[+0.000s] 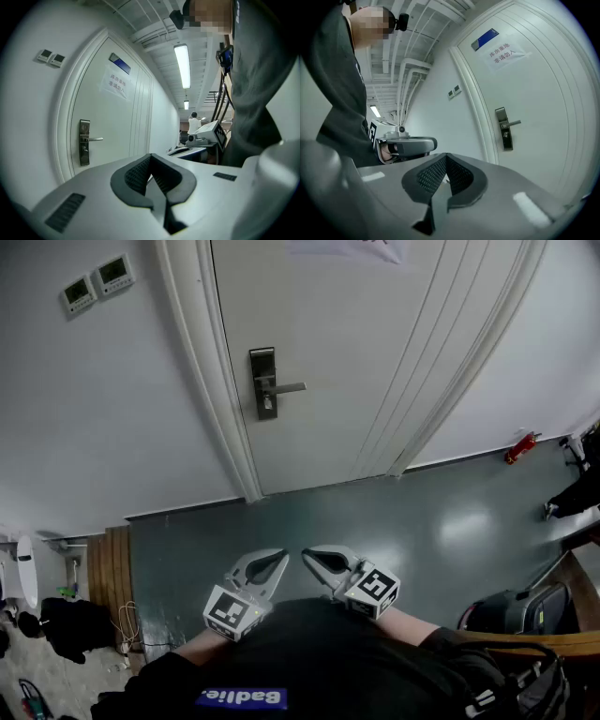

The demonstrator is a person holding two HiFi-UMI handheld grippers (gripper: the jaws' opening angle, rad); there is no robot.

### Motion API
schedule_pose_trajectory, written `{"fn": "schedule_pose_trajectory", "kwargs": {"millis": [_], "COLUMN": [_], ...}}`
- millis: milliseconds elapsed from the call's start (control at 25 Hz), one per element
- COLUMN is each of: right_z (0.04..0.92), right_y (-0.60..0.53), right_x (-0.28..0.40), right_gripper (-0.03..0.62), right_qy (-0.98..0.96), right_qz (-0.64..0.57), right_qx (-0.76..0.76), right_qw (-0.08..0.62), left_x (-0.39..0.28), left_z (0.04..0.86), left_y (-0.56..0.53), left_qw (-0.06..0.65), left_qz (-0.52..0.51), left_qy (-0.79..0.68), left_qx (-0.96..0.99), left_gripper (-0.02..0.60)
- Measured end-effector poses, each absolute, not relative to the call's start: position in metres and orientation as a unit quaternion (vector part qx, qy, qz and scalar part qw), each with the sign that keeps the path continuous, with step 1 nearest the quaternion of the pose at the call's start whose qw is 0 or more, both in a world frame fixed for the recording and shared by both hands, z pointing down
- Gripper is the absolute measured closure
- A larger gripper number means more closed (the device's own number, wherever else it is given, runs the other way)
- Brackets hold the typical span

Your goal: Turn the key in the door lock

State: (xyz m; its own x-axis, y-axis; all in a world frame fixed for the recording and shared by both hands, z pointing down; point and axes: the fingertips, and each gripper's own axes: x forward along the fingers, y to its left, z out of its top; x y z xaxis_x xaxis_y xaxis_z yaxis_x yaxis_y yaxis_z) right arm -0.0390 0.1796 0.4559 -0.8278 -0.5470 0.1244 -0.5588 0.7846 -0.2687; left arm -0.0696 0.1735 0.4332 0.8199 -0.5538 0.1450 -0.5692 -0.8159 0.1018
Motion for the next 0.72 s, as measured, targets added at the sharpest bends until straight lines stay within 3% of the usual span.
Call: {"fn": "schedule_pose_trajectory", "kwargs": {"millis": [720], "right_z": [0.45], "right_y": [0.168], "right_x": [-0.009], "right_gripper": [0.592], "right_qy": [-0.947], "right_qz": [0.149], "right_qx": [0.284], "right_qw": [0.007], "left_x": [-0.051], "left_z": [0.434], "left_y": [0.158], "left_qw": [0.049], "left_qz": [0.077], "left_qy": [-0.325], "left_qx": [0.941], "left_gripper": [0.575]}}
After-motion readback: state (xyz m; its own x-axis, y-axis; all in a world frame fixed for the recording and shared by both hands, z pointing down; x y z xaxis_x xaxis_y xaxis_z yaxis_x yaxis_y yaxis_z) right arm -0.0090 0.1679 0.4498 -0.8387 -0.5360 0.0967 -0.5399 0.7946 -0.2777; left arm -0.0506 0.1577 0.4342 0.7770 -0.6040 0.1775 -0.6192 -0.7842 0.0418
